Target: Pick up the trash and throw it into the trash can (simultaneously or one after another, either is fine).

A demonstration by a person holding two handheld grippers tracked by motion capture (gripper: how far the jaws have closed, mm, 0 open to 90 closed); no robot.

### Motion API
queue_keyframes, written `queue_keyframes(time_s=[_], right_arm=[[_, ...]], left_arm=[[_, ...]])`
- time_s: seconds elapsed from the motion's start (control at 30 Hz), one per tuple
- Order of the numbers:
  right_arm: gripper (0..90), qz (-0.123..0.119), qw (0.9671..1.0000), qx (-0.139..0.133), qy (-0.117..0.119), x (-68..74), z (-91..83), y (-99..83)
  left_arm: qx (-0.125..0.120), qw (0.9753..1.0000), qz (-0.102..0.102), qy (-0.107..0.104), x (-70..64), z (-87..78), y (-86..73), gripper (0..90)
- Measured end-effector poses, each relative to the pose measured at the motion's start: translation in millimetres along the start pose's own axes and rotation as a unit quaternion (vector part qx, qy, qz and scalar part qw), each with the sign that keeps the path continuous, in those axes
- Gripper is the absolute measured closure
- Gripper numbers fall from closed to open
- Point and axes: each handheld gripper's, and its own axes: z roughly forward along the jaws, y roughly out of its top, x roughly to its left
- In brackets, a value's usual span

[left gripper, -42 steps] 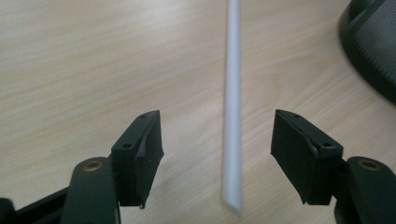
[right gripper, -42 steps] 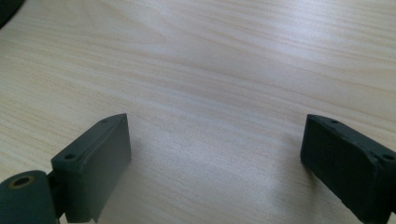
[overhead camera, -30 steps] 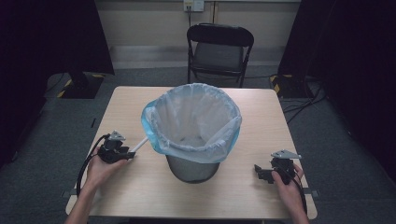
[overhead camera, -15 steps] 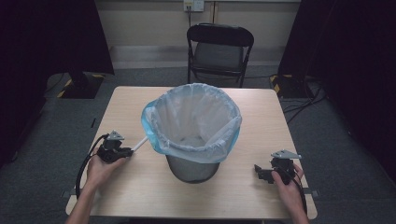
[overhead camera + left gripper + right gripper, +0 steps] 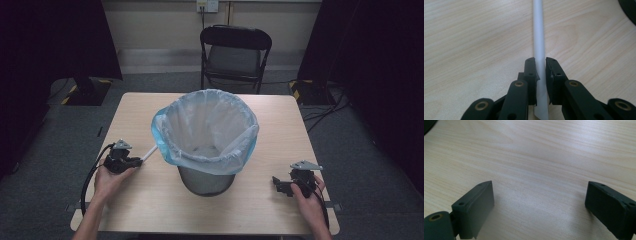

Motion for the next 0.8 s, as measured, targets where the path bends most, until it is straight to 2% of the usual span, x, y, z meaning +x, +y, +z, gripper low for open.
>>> queue_keyframes(time_s=[0.27,0.4,0.43,0.5,0.57,0.77,0.8], right_arm=[[7.7,-0.001,1.0000,0.000,0.001,-0.2,0.1,0.1],[7.7,-0.001,1.0000,0.000,0.001,-0.3,0.1,0.1],[7.7,-0.001,1.0000,0.000,0.001,-0.3,0.1,0.1],[7.7,-0.001,1.0000,0.000,0.001,-0.3,0.1,0.1],[7.7,-0.001,1.0000,0.000,0.001,-0.3,0.1,0.1],[7.7,-0.002,1.0000,0.000,0.001,-0.4,0.1,0.1],[7.7,-0.001,1.0000,0.000,0.001,-0.4,0.1,0.1]], left_arm=[[-0.029,0.9994,-0.009,-0.019,-2.1,-6.4,2.1,80.2],[-0.059,0.9972,-0.025,-0.040,-1.8,-15.1,4.9,80.2],[-0.067,0.9963,-0.034,-0.042,-1.8,-16.0,4.9,80.2],[-0.073,0.9956,-0.038,-0.045,-0.4,-18.0,5.0,80.1],[-0.083,0.9938,-0.047,-0.058,1.0,-19.9,5.1,80.2],[-0.096,0.9932,-0.041,-0.052,-1.6,-25.9,9.8,80.1],[-0.104,0.9920,-0.044,-0.055,-0.1,-28.8,10.8,80.1]])
